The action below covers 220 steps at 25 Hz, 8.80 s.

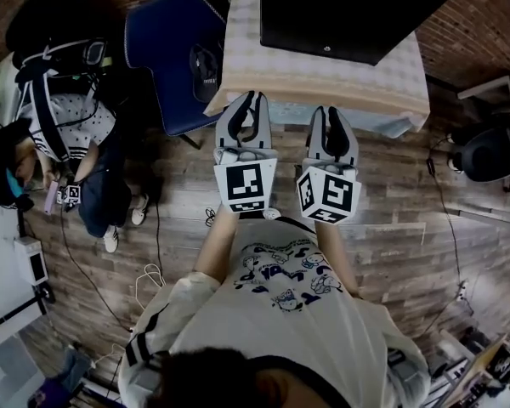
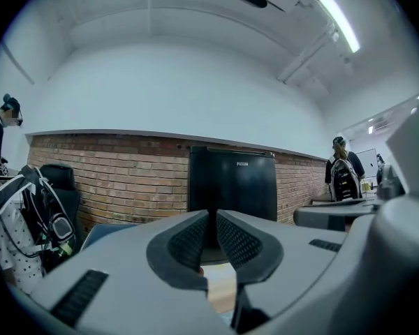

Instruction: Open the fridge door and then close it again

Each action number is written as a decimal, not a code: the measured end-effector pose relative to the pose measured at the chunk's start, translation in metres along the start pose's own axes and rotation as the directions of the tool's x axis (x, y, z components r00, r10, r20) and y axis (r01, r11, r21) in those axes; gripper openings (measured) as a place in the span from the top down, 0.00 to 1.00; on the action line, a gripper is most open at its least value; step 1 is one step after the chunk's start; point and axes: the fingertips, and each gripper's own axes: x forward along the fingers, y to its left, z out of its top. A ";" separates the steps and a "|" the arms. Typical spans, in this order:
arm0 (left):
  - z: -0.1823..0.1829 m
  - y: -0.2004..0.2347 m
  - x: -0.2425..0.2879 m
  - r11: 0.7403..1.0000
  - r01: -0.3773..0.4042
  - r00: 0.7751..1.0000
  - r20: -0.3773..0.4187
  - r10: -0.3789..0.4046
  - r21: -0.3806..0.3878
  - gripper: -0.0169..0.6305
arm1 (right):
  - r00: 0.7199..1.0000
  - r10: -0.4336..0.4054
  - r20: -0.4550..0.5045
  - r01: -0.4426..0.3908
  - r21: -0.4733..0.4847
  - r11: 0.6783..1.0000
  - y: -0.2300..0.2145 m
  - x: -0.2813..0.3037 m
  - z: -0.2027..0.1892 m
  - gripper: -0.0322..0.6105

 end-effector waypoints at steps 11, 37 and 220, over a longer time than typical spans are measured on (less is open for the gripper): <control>0.006 0.051 0.123 0.996 0.091 0.995 -0.033 -0.092 -0.019 0.90 | 0.993 -0.117 -0.001 0.117 0.003 0.993 -0.007 0.107 0.020 0.81; -0.033 0.074 0.277 0.936 0.347 0.926 -0.137 -0.353 -0.065 0.73 | 0.957 -0.279 -0.079 0.280 -0.005 0.960 -0.032 0.225 0.005 0.81; -0.040 -0.386 -0.019 0.314 0.946 0.325 -0.177 -0.929 0.085 0.84 | 0.904 -0.424 0.050 0.419 0.082 0.904 -0.289 -0.165 0.017 0.77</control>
